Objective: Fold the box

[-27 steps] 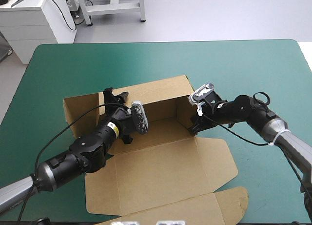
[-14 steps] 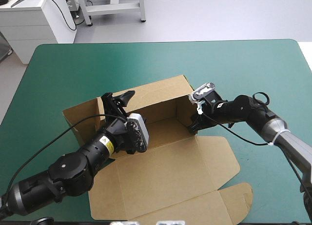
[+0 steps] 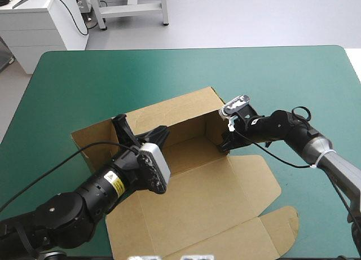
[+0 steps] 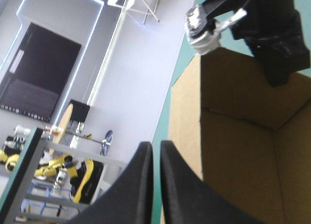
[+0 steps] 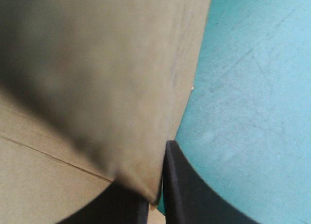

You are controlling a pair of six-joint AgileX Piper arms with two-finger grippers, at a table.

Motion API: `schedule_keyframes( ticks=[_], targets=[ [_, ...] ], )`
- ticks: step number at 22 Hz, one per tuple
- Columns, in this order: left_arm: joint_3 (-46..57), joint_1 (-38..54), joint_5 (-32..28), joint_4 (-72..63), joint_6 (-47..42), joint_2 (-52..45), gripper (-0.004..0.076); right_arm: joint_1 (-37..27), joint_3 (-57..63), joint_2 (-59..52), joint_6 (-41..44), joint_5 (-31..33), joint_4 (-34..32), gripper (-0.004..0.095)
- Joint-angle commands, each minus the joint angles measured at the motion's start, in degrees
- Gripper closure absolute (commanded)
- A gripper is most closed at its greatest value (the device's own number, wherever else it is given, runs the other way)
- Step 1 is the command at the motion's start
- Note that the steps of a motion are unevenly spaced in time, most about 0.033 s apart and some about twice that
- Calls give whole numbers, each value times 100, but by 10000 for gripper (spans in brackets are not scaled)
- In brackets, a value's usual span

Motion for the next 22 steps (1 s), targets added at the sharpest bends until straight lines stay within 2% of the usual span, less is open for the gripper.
schedule_keyframes(
  ticks=[1,7,8,11,12,16,18,22],
  targets=[
    [-714,-37,597,-251,157,-91,706,15,-114,-252,385,-16,-396,927],
    [-1971,200,1713,-1424,865,-91,706,15,-174,-663,1203,36,-1302,927],
    [-2329,396,2128,-1764,1013,-88,706,15,-257,-794,1571,171,-1731,928],
    [-2691,845,2803,-1894,960,-88,706,15,-543,-993,2258,704,-2332,928],
    [-2779,1048,3018,-1894,813,-99,706,15,-726,-1017,2626,1161,-2544,927],
    [-2801,1194,3068,-1884,611,-141,706,15,-1049,-1017,3122,2079,-3002,928],
    [-2801,1194,3068,-1874,611,-151,706,-50,-1128,-944,3259,2227,-3012,928],
    [-2801,1194,3165,-1864,611,-151,706,-620,-1380,-294,3329,2286,-2657,928]
  ],
)
